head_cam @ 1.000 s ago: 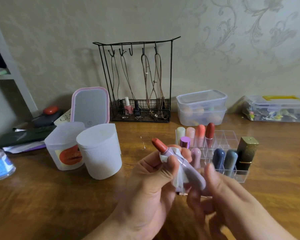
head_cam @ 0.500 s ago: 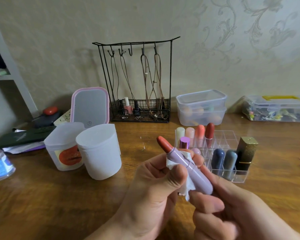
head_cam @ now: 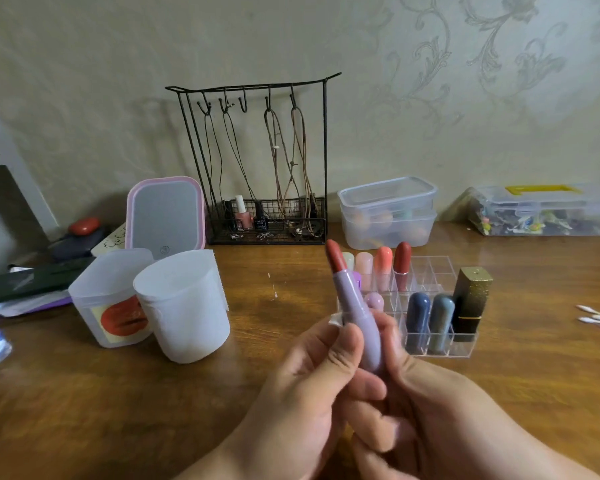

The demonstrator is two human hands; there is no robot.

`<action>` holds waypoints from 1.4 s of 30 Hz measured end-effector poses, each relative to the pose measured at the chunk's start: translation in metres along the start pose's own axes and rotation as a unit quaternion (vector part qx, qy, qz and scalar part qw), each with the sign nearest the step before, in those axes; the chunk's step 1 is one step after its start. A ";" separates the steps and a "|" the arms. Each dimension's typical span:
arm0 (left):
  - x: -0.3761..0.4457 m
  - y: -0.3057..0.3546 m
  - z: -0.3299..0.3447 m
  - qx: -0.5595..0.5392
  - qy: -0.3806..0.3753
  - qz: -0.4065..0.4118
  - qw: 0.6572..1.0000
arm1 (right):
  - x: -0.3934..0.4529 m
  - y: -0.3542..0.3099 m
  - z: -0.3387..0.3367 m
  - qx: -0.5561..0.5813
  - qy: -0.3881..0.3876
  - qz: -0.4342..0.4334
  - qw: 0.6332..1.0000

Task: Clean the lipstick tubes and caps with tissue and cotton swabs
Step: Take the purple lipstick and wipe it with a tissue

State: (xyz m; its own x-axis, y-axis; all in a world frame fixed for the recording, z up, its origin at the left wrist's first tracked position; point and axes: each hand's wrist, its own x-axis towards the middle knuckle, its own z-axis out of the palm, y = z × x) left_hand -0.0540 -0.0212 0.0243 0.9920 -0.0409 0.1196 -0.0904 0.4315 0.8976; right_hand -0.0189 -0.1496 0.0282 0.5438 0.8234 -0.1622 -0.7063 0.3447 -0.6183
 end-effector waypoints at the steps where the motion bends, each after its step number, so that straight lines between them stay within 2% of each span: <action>1: 0.000 -0.001 -0.001 0.002 -0.006 0.010 1.000 | -0.004 -0.001 0.003 -0.071 0.044 0.000 0.996; 2: 0.001 0.000 0.000 -0.008 -0.012 0.022 1.000 | -0.008 -0.003 0.006 -0.185 0.077 -0.004 0.980; 3: 0.001 0.000 0.000 -0.011 -0.013 0.035 0.999 | -0.012 -0.008 0.008 -0.313 0.102 -0.021 0.944; 5: 0.002 0.003 -0.001 0.021 0.018 0.048 0.998 | -0.020 -0.022 0.014 -0.533 0.112 -0.101 0.833; 7: 0.003 0.005 -0.005 0.064 0.069 0.041 0.995 | -0.031 -0.039 0.023 -0.650 0.122 -0.178 0.729; 8: 0.003 0.006 -0.006 0.075 0.080 0.037 0.993 | -0.039 -0.049 0.026 -0.669 0.132 -0.200 0.703; 10: 0.003 0.007 -0.006 0.089 0.084 0.027 0.992 | -0.054 -0.069 0.030 -0.684 0.147 -0.215 0.682; 11: 0.003 0.006 -0.005 0.099 0.085 0.030 0.991 | -0.061 -0.079 0.029 -0.699 0.153 -0.199 0.670; 14: 0.003 -0.001 0.000 0.146 0.067 0.061 0.985 | -0.081 -0.113 0.008 -0.766 0.207 -0.103 0.600; 17: 0.004 -0.013 0.011 0.143 0.048 0.059 0.987 | -0.102 -0.149 -0.042 -0.764 0.342 -0.091 0.539; 19: 0.005 -0.019 0.023 0.166 0.029 0.043 0.985 | -0.110 -0.163 -0.084 -0.754 0.456 -0.129 0.454; 20: 0.007 -0.021 0.033 0.181 0.014 0.032 0.983 | -0.112 -0.165 -0.102 -0.739 0.505 -0.145 0.422; 21: 0.010 -0.024 0.042 0.191 -0.001 0.020 0.981 | -0.113 -0.165 -0.116 -0.720 0.542 -0.156 0.405; 23: 0.021 -0.032 0.061 0.187 -0.009 -0.014 0.982 | -0.113 -0.165 -0.135 -0.705 0.580 -0.141 0.383; 26: 0.039 -0.045 0.096 0.137 -0.006 -0.067 0.988 | -0.115 -0.167 -0.154 -0.728 0.580 -0.108 0.349; 30: 0.059 -0.066 0.132 0.117 -0.010 -0.116 0.986 | -0.112 -0.165 -0.167 -0.755 0.554 -0.085 0.340; 36: 0.068 -0.080 0.147 0.137 -0.032 -0.130 0.981 | -0.108 -0.166 -0.168 -0.737 0.583 -0.047 0.339; 42: 0.065 -0.077 0.141 0.156 -0.042 -0.129 0.979 | -0.105 -0.163 -0.164 -0.745 0.574 -0.038 0.339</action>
State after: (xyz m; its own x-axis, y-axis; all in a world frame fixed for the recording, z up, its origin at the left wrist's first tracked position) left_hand 0.0048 -0.1845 0.0229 0.9759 -0.1914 -0.1045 0.1258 0.1026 0.9867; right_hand 0.1139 -0.3659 0.0199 0.9566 -0.1737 0.2341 -0.1223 -0.9681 -0.2186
